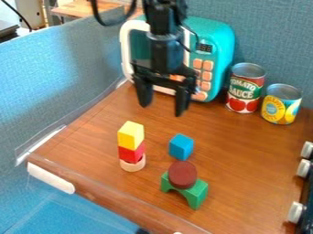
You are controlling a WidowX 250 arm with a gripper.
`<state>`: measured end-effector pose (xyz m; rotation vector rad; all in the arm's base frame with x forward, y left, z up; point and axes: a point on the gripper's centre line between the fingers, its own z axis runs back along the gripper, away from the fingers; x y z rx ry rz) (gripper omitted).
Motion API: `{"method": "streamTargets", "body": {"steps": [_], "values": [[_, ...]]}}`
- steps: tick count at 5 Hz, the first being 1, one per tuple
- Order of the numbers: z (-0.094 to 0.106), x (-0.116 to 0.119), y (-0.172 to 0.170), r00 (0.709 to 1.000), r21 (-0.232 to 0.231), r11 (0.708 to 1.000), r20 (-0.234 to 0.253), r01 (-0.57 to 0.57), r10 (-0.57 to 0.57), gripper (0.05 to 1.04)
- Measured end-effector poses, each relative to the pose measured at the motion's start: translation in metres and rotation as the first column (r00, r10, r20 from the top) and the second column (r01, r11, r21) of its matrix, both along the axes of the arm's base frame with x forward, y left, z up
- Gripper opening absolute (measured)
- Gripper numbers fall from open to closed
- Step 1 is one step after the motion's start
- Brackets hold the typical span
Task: Put the yellow cube on top of the blue cube
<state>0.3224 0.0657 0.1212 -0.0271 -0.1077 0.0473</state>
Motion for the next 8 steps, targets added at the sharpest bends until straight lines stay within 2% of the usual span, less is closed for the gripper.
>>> {"method": "streamTargets", "body": {"steps": [2, 3, 5, 6, 8], "values": [[-0.003, -0.01, 0.023, 0.987, 0.079, 0.993, -0.127, -0.087, 0.097, 0.999], [-0.009, -0.009, 0.028, 0.978, 0.106, 0.989, -0.168, -0.108, 0.124, 0.999], [-0.013, -0.016, 0.032, 0.96, 0.121, 0.981, -0.217, -0.154, 0.178, 0.999], [-0.017, -0.015, 0.031, 0.959, 0.117, 0.981, -0.222, -0.155, 0.178, 0.999], [-0.056, -0.003, 0.029, 0.967, 0.024, 0.992, -0.223, -0.122, 0.124, 0.999]]}}
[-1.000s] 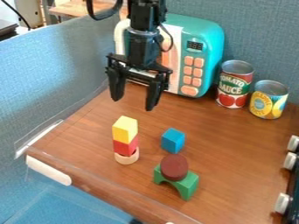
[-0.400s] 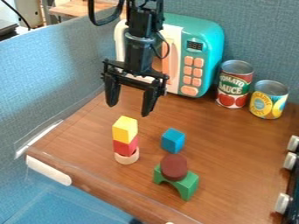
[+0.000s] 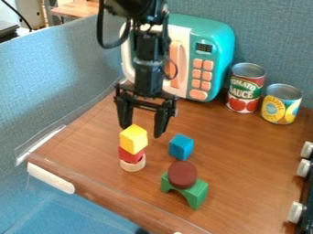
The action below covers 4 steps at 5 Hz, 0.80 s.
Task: Put the yellow cube on top of the blue cube
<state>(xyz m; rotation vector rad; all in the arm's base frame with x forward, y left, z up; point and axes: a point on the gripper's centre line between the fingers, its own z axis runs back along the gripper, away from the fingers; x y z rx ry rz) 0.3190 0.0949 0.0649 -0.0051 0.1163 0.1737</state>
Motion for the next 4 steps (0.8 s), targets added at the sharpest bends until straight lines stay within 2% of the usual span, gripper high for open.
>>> {"method": "streamTargets", "body": {"steps": [1, 2, 3, 4], "values": [[-0.0108, -0.0027, 0.0047, 1.0, -0.02, 1.0, -0.025, 0.008, -0.008, 0.999], [-0.0095, -0.0083, 0.0101, 0.999, -0.03, 0.999, -0.049, -0.012, 0.011, 0.961], [-0.0076, -0.0092, 0.0097, 0.998, -0.047, 0.999, -0.058, 0.002, -0.005, 0.685], [-0.0072, -0.0087, 0.0086, 0.999, -0.058, 0.998, -0.054, 0.002, -0.005, 0.528]]}}
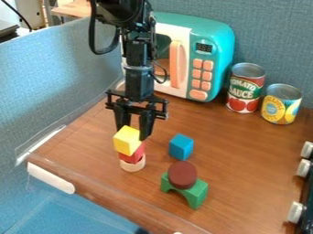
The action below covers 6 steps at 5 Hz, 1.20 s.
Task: Put the yellow cube on top of the blue cube
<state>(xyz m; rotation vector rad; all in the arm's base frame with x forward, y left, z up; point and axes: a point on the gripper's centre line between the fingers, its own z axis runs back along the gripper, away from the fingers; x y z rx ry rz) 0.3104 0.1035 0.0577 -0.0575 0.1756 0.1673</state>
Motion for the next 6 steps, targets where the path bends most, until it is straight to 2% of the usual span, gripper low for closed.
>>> {"method": "streamTargets", "body": {"steps": [1, 2, 3, 4, 5, 6], "values": [[0.001, 0.001, 0.0, 1.0, -0.002, 1.0, 0.005, 0.002, -0.002, 0.527], [0.011, 0.012, 0.0, 0.999, 0.003, 1.0, 0.039, 0.002, -0.002, 0.527], [0.024, 0.034, -0.016, 0.996, 0.01, 1.0, 0.08, 0.03, -0.03, 0.527], [0.024, 0.055, -0.032, 0.996, 0.006, 0.999, 0.077, 0.054, -0.054, 0.527], [0.016, 0.069, -0.043, 0.997, -0.001, 0.998, 0.053, 0.056, -0.056, 0.527], [0.0, 0.076, -0.051, 0.998, -0.003, 0.998, 0.014, 0.059, -0.059, 0.527]]}}
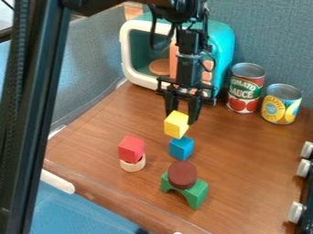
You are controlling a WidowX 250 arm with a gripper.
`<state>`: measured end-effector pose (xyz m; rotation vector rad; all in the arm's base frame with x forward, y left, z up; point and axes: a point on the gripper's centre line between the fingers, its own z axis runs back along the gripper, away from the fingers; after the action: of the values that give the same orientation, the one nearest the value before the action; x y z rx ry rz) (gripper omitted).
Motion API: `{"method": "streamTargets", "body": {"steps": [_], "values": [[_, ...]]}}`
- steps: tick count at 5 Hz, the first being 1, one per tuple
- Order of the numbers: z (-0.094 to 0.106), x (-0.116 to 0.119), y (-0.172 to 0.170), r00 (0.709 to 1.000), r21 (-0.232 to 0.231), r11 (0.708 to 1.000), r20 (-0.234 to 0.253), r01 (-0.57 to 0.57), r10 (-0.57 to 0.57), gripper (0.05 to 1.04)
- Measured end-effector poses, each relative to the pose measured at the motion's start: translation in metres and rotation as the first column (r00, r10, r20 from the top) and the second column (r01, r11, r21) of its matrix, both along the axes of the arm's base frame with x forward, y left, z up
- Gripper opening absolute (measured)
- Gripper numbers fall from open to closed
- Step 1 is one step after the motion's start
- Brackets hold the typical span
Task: Put the yellow cube on top of the blue cube
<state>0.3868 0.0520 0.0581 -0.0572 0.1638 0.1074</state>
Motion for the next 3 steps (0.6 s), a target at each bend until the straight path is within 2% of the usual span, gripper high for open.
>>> {"method": "streamTargets", "body": {"steps": [1, 3], "values": [[-0.0124, 0.0039, -0.001, 0.999, -0.008, 1.0, -0.039, -0.02, 0.02, 0.527], [-0.013, 0.0079, -0.0067, 0.999, -0.002, 1.0, -0.049, -0.021, 0.021, 0.527]]}}
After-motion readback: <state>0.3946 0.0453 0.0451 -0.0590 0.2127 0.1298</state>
